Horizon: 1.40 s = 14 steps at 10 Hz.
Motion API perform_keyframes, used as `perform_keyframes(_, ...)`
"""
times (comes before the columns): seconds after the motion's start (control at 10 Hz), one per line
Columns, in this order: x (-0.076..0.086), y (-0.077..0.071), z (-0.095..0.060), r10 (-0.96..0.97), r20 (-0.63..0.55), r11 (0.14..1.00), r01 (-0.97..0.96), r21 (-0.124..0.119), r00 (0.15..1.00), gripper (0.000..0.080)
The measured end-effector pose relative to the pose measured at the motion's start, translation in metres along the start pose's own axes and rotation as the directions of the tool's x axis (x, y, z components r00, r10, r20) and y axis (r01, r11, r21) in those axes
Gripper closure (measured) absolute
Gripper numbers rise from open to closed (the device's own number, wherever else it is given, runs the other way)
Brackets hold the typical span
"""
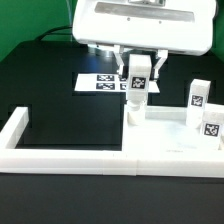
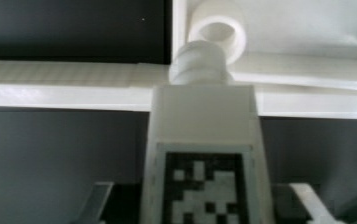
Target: Assemble square table
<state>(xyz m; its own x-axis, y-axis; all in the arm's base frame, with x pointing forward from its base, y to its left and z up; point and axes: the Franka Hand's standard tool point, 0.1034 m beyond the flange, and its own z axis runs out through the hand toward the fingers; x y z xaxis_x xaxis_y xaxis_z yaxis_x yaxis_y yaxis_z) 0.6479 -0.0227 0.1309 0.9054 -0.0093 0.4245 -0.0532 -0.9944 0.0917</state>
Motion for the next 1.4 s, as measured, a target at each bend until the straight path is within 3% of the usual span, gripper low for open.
perform_keyframes(0.2, -0.003, 0.021, 0.004, -0.016, -0.014, 1.000, 0.016, 0.016, 1.000, 0.0514)
perform_keyframes(0.3, 0.003, 0.023, 0.006, -0.022, -0.029, 0.999, 0.023, 0.029, 0.999, 0.0514)
perform_keyframes(0.7, 0.009, -0.003, 0.029, 0.014, -0.045, 0.999, -0.012, 0.046, 0.999, 0.0514)
perform_keyframes(1.0, 0.003, -0.010, 0.043, 0.013, -0.036, 0.999, -0.011, 0.045, 0.999, 0.0514)
perform_keyframes(1.4, -0.008, -0.014, 0.048, 0.003, -0.019, 0.999, -0.003, 0.046, 1.000, 0.0513)
